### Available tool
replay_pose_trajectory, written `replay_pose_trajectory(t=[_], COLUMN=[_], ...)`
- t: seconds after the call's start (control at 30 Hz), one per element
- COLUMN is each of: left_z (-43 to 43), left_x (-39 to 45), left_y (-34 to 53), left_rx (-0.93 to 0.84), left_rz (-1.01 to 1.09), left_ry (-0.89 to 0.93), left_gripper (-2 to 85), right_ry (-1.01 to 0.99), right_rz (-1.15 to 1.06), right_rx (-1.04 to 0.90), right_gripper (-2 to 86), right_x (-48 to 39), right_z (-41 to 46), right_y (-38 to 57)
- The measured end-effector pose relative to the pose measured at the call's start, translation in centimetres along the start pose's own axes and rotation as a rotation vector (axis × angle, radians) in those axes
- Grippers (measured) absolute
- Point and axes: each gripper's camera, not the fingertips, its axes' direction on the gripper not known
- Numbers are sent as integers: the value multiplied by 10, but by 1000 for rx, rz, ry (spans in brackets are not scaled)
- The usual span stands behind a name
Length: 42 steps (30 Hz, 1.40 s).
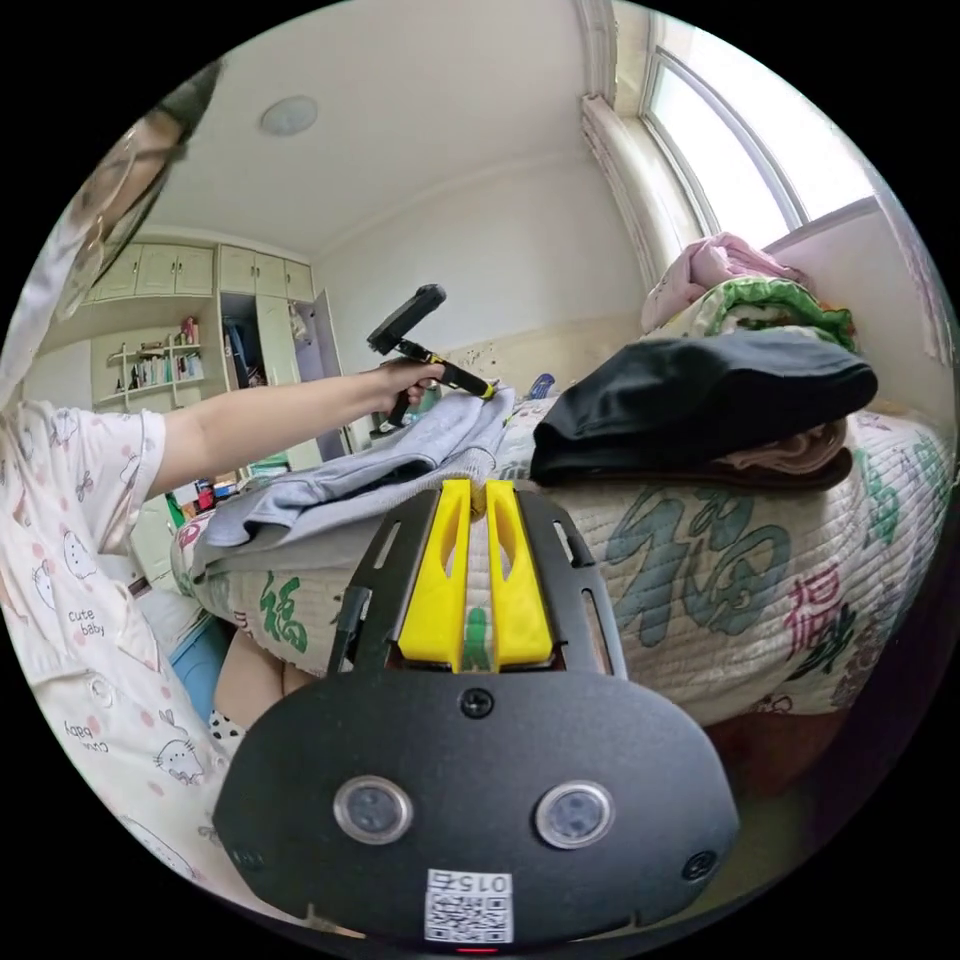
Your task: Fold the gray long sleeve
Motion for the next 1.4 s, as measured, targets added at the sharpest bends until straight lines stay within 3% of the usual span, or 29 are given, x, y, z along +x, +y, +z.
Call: replay_pose_trajectory(t=[0.27,0.4,0.57,0.87,1.03,1.23,1.4], left_z=[-80,-90,-90,-26,23,44,95], left_x=[-18,-52,-120,-164,-158,-146,-116], left_y=[58,136,298,568,669,760,827], left_rx=[322,402,499,418,373,495,334], left_rz=[-161,-232,-365,-536,-623,-687,-688], left_ry=[276,371,451,461,492,554,556], left_gripper=[13,12,12,14,13,13,16], right_ry=[115,-14,-223,-669,-755,-783,-806], right_rz=[-62,-151,-278,-339,-392,-507,-558], right_rx=[133,187,246,95,-36,-122,-321], right_gripper=[32,31,22,18,17,17,17], right_x=[-26,-84,-178,-318,-391,-473,-518], right_z=[-106,-128,-128,-57,-19,14,64], right_y=[-19,-14,2,73,133,201,276])
